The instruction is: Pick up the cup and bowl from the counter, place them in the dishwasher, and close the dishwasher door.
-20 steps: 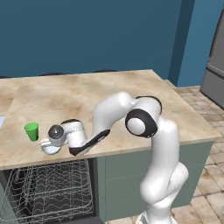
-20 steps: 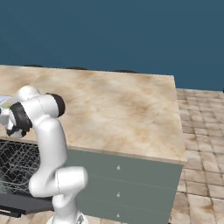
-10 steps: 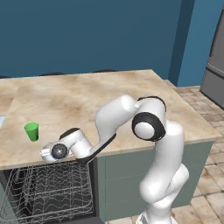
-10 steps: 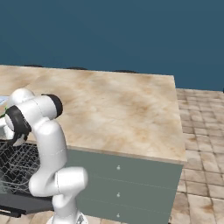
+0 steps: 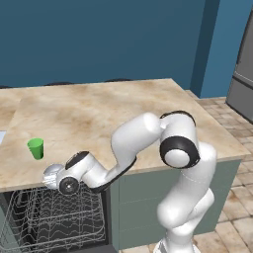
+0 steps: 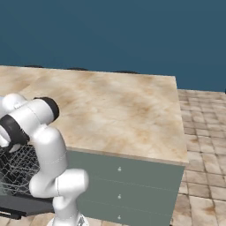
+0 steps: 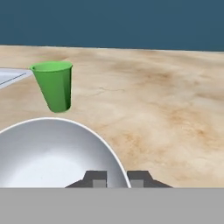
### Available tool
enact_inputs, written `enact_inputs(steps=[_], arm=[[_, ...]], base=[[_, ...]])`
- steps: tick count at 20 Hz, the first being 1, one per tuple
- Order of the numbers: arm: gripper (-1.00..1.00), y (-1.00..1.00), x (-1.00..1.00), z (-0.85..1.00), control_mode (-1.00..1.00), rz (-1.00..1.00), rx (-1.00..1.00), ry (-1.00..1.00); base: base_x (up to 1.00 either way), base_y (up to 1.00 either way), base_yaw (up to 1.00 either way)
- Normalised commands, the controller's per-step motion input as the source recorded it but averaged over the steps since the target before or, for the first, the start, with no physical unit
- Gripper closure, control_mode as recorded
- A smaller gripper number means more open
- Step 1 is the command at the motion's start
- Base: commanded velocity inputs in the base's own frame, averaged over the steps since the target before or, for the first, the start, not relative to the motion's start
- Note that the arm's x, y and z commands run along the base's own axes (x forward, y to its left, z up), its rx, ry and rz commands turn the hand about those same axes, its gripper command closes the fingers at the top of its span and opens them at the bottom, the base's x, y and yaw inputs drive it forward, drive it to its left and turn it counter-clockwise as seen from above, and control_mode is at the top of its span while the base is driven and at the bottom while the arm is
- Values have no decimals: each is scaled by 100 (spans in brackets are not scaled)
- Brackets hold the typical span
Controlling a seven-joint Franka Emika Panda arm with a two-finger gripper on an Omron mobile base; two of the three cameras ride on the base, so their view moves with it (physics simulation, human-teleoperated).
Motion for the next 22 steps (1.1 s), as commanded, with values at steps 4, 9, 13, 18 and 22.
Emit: enact_inputs(steps=[4, 9, 13, 18, 22], arm=[[100, 0, -34, 0, -100, 0, 5, -7], [100, 0, -29, -10, -100, 0, 5, -3], [100, 0, -24, -33, -100, 0, 1, 0], [100, 2, -29, -49, -100, 0, 0, -1], [100, 7, -41, -41, -100, 0, 0, -5]], base=[[0, 0, 0], [0, 0, 0], [0, 0, 0], [0, 0, 0], [0, 0, 0]])
